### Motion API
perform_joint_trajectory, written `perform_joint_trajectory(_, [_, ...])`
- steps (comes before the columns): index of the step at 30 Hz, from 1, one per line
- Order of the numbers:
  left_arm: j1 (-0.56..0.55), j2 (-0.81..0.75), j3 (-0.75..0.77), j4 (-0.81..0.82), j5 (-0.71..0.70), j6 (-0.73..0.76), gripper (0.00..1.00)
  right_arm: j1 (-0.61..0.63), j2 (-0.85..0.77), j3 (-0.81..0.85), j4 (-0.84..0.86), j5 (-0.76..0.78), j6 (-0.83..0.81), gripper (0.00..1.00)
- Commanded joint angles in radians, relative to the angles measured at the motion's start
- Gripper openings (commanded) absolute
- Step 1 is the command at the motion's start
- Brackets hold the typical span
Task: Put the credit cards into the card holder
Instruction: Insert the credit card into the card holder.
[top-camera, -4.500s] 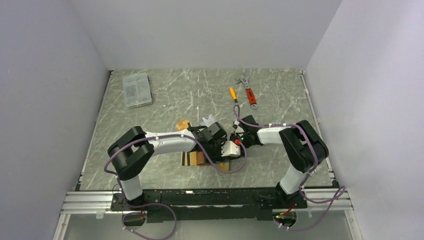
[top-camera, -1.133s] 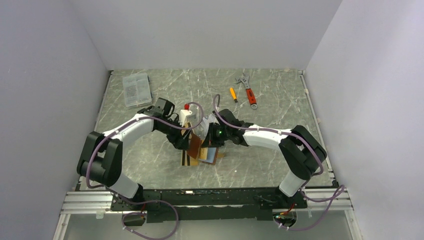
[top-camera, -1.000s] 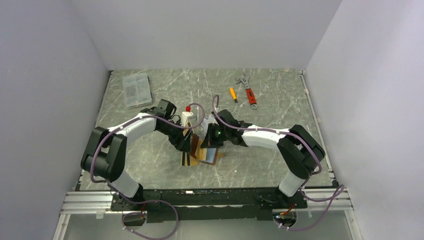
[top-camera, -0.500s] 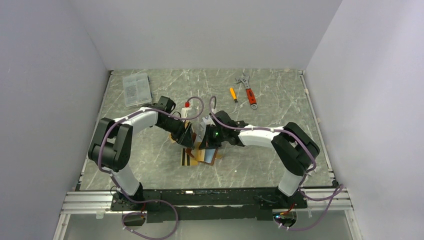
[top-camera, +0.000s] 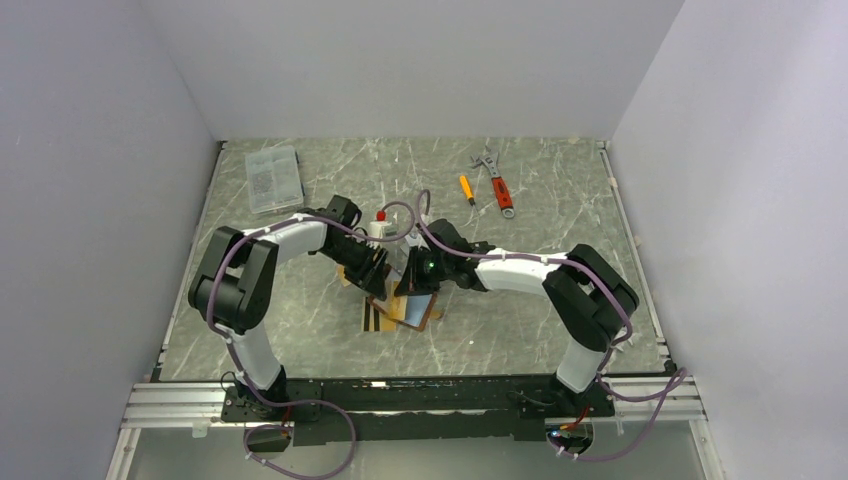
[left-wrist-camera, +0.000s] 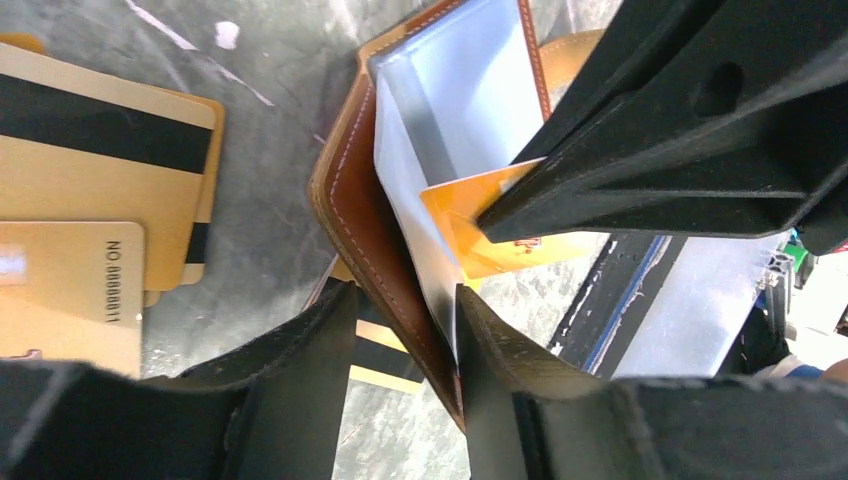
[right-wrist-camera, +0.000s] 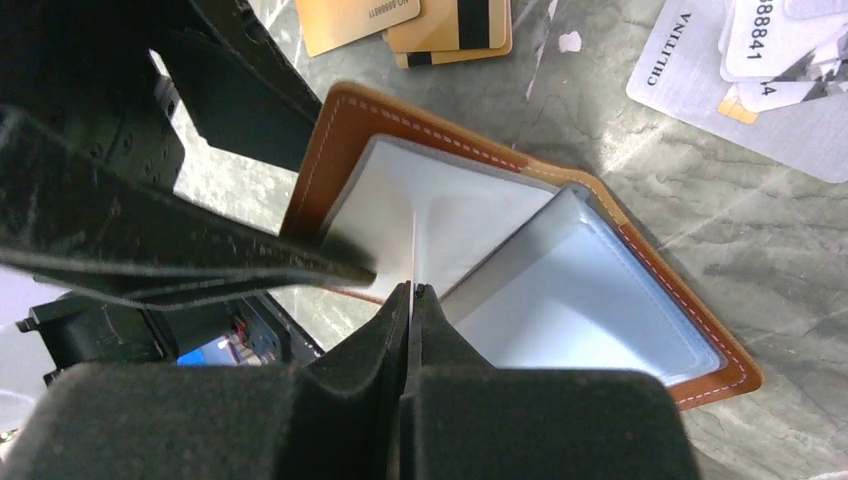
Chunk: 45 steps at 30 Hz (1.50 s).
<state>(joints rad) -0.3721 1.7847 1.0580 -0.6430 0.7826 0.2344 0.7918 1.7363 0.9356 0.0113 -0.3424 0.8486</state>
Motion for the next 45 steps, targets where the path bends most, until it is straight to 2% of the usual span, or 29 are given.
perform_joint_trajectory(1, [-0.001, 0.004, 0.05, 0.014, -0.027, -0.012, 0.42, -0.017, -0.059, -0.052, 0.033, 0.005, -0.008, 0.0])
perform_joint_trajectory(5, [0.0, 0.007, 0.056, 0.005, 0.007, -0.019, 0.23, -0.075, -0.143, -0.179, 0.056, -0.006, 0.0, 0.0])
perform_joint_trajectory(7, [-0.001, 0.008, 0.055, 0.0, 0.02, -0.02, 0.19, -0.105, -0.188, -0.249, 0.074, -0.02, 0.005, 0.0])
perform_joint_trajectory(13, [-0.005, 0.011, 0.046, 0.003, 0.031, -0.025, 0.19, -0.143, -0.269, -0.367, 0.119, -0.07, 0.005, 0.0])
perform_joint_trajectory(26, [-0.011, 0.01, 0.054, -0.006, 0.022, -0.018, 0.18, -0.155, -0.335, -0.398, 0.145, -0.169, -0.045, 0.0])
perform_joint_trajectory(35, [-0.013, 0.004, 0.055, -0.01, 0.018, -0.011, 0.17, -0.159, -0.206, -0.362, 0.183, -0.255, -0.042, 0.0])
perform_joint_trajectory(45, [-0.013, 0.001, 0.056, -0.015, 0.012, -0.001, 0.16, -0.168, -0.153, -0.363, 0.23, -0.286, -0.036, 0.0])
